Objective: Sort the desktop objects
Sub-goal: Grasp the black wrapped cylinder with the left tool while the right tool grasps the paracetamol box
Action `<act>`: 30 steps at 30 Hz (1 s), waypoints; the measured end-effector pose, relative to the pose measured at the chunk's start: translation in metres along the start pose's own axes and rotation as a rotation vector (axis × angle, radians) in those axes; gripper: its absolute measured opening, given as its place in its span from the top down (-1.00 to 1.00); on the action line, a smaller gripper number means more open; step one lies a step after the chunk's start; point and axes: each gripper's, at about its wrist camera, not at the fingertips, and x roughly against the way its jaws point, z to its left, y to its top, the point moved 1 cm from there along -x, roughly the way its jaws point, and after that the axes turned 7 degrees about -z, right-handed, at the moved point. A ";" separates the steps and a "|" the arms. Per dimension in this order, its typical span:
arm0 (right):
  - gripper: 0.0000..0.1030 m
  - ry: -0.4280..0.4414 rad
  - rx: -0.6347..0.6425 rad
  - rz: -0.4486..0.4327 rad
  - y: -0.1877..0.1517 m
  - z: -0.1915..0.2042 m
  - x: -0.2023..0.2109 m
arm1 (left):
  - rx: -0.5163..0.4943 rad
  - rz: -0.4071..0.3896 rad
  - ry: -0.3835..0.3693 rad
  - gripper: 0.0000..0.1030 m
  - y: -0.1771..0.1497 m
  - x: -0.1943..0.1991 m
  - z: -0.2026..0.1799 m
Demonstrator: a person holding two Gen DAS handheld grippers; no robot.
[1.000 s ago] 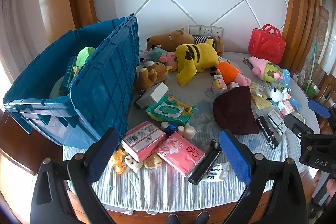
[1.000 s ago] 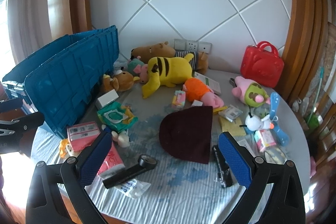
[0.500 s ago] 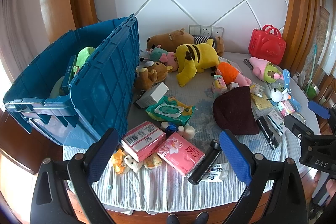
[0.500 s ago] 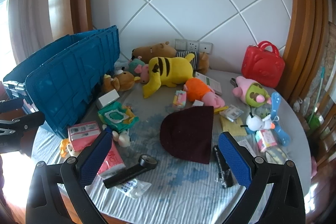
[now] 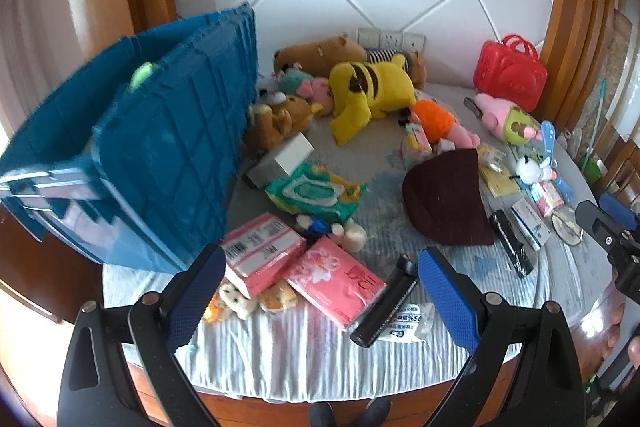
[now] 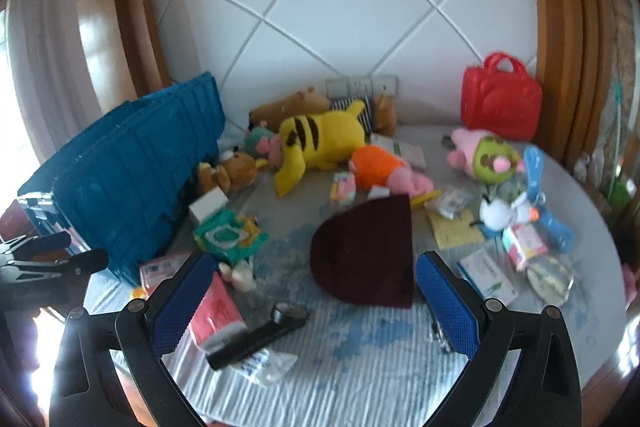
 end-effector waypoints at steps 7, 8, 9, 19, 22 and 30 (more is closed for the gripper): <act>-0.99 -0.064 -0.096 0.096 -0.028 -0.072 -0.023 | -0.009 0.111 -0.040 -0.91 -0.014 -0.050 -0.029; -1.00 -0.090 -0.103 0.110 -0.033 -0.084 -0.025 | -0.015 0.123 -0.042 -0.91 -0.017 -0.057 -0.037; -0.99 -0.116 -0.111 0.124 -0.037 -0.096 -0.028 | -0.021 0.135 -0.044 -0.91 -0.019 -0.065 -0.045; -0.20 -0.270 -0.166 0.286 -0.081 -0.204 -0.059 | -0.104 0.257 -0.086 -0.83 -0.042 -0.139 -0.125; -0.03 -0.288 -0.176 0.325 -0.084 -0.220 -0.066 | -0.124 0.295 -0.123 -0.74 -0.042 -0.160 -0.148; -0.04 -0.294 -0.139 0.391 -0.078 -0.247 -0.094 | -0.185 0.330 -0.189 -0.74 -0.032 -0.200 -0.213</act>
